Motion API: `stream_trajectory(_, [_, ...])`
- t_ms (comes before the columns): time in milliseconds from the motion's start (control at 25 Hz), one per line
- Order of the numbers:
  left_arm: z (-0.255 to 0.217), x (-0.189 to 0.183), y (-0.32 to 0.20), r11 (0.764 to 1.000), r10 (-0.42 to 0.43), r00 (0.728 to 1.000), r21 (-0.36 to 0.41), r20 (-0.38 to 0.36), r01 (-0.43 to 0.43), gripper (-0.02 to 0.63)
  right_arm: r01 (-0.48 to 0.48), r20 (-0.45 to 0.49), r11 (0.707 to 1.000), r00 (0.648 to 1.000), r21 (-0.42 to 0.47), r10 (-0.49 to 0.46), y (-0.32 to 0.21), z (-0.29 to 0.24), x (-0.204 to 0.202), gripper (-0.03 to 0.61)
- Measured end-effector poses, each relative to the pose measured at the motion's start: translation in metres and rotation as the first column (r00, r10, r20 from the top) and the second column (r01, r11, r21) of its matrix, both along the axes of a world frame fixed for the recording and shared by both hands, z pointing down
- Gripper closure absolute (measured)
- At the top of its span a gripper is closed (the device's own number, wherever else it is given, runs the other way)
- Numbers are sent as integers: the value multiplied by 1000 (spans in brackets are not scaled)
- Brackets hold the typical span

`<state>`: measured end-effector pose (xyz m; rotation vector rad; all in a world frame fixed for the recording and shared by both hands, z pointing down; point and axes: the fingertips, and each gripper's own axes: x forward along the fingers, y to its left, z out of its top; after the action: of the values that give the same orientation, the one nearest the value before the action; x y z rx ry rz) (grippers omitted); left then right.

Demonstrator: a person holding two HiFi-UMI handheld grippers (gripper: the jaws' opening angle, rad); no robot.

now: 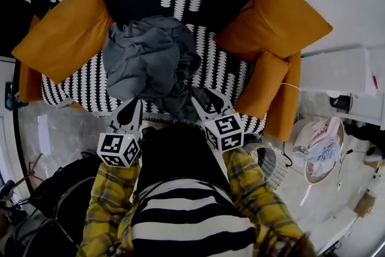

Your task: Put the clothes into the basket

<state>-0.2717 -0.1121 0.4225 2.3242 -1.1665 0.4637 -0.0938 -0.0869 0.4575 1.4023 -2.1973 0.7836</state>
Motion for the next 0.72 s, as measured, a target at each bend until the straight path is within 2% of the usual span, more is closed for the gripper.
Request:
stream_trajectory(360, [26, -20, -25, 991, -128, 991, -28, 49, 130, 591, 148, 15, 985, 989, -83, -147, -54, 56, -15, 370])
stream_trajectory(600, [68, -11, -30, 988, -106, 994, -111, 29, 108, 591, 184, 3, 971, 983, -155, -186, -68, 99, -25, 364])
stream_trajectory(720, [84, -19, -32, 984, -107, 994, -142, 29, 110, 591, 172, 0, 967, 985, -190, -175, -72, 120, -36, 361])
